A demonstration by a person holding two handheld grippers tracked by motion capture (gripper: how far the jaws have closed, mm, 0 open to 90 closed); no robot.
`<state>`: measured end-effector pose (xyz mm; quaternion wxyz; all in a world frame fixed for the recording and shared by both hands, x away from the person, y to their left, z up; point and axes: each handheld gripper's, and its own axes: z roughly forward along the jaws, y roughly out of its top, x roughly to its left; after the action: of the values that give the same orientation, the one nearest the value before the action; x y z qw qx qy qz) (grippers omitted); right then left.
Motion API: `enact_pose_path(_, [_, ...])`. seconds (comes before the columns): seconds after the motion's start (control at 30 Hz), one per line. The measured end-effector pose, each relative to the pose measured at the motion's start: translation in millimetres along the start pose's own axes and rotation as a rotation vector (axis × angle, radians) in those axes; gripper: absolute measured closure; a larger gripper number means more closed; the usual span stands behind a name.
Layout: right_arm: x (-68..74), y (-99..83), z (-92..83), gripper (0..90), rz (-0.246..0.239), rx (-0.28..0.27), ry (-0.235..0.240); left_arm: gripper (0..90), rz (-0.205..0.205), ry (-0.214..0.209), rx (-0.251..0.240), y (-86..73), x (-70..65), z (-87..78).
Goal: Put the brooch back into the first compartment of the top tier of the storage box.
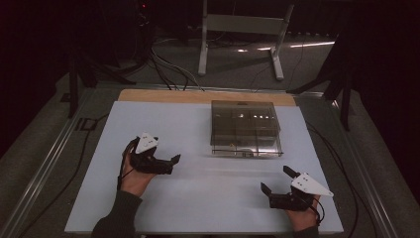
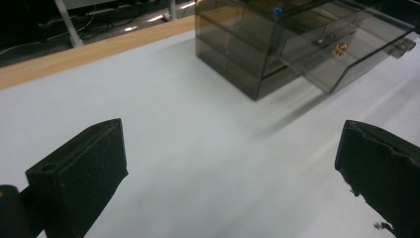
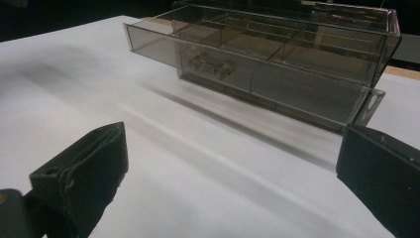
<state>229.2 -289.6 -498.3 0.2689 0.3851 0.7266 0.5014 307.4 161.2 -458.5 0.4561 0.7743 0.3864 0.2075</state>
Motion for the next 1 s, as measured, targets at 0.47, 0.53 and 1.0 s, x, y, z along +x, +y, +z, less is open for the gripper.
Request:
enact_pose_path(0.47, [2.8,-0.2,3.2,0.1,0.002,0.006,0.012,0.4,-0.055,0.051,-0.078,-42.8,13.6,-33.9])
enact_pose_path(0.53, [2.2,-0.5,3.8,0.1,0.001,0.006,0.013,0.4,-0.068,0.064,-0.093,-49.2,16.8,-39.5])
enact_pose_path(1.0, [-3.1,-0.9,4.2,0.1,0.027,0.014,0.01,0.4,-0.117,0.115,-0.198,-74.9,25.9,-77.2])
